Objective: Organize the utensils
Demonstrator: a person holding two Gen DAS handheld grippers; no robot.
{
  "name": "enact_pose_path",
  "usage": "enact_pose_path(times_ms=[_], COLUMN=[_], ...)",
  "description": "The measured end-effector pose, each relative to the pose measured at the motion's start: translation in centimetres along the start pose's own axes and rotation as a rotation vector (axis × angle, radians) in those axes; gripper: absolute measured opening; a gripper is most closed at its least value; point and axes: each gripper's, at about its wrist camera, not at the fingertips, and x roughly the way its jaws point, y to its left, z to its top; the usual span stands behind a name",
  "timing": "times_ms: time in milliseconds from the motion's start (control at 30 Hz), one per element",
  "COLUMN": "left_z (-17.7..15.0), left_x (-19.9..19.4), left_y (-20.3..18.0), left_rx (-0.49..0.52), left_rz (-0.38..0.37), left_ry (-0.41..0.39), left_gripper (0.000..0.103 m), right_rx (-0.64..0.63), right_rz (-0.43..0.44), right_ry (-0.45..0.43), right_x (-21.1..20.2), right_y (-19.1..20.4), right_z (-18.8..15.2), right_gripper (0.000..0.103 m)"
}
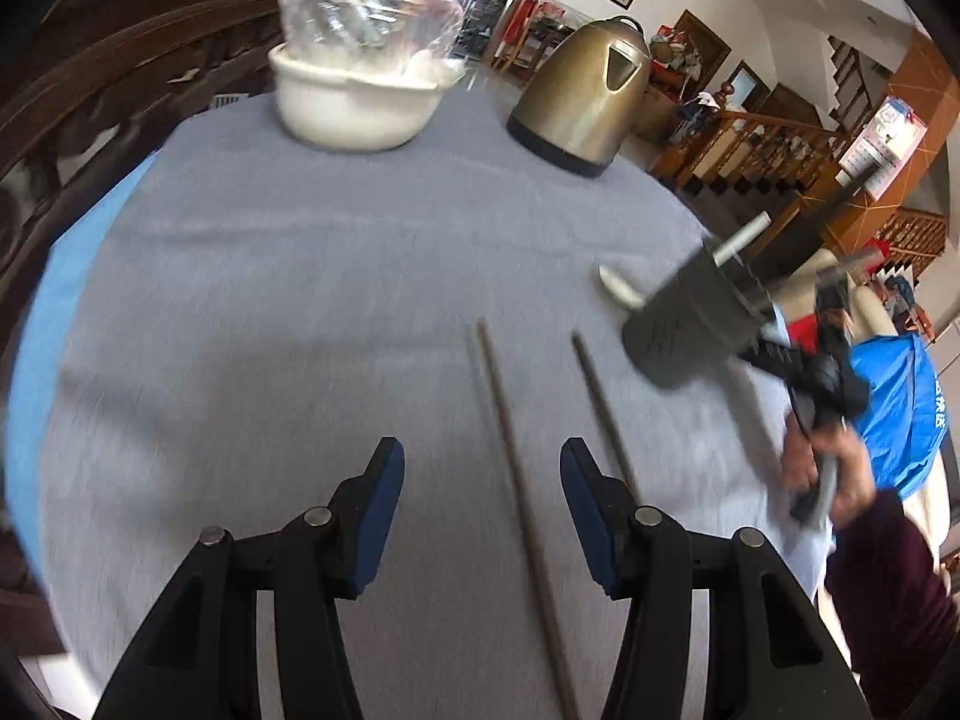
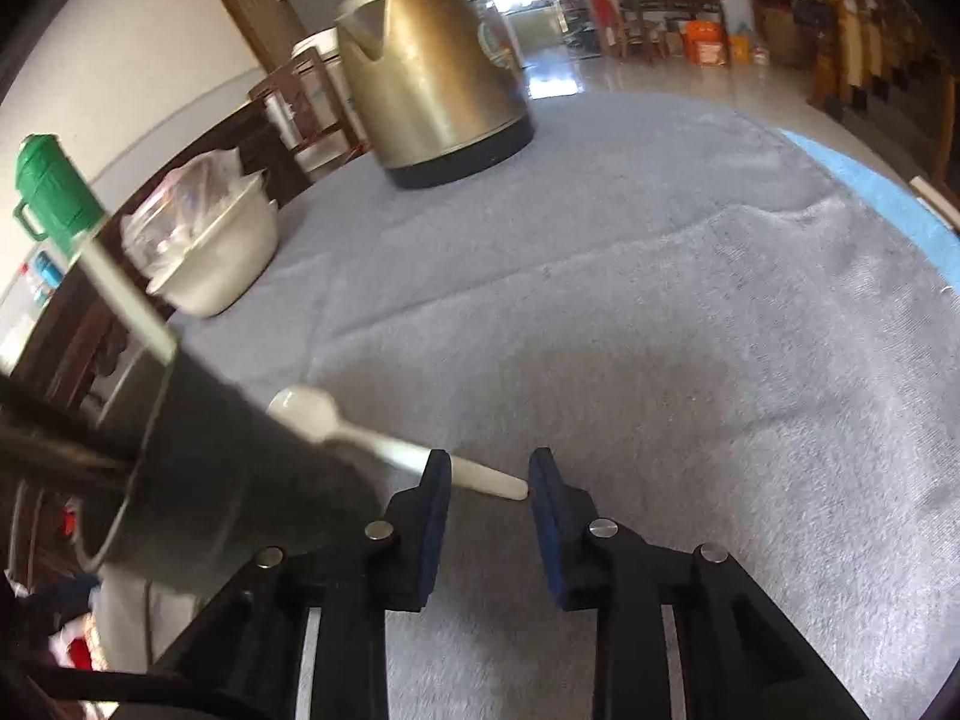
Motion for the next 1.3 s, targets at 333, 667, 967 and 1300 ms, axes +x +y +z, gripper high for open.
enact_pose_path(times_ms=[333,667,967,1300], left_z=[9.5,11.5,11.4,12.3], left_x=[10.0,16.3,19.1,16.8], left_y=[-2.7,-4.5,-6.3,-6.0], left_rx=[-0.094,-0.28,-0.289,-0.235], left_rz=[-0.244,-0.344,-0.31,-0.225], left_ry=[0.115,0.262,0.335,0.213], left_gripper=[0.054,0.046,0.011,0.004], right_rx=[0.243,0.262,0.271,0.268], right_rz=[0.195,0.248,0.234,0.212], right_ry=[-0.05,-0.089,-0.09,-0.113], right_x=[-4.4,-12.0,-14.4,-15.4], right_y=[-3.0,-2.4,-2.3,-2.0], right_z=[-5.2,-12.3,-14.4,-15.0], right_gripper=[0.03,0.03,0.03,0.03])
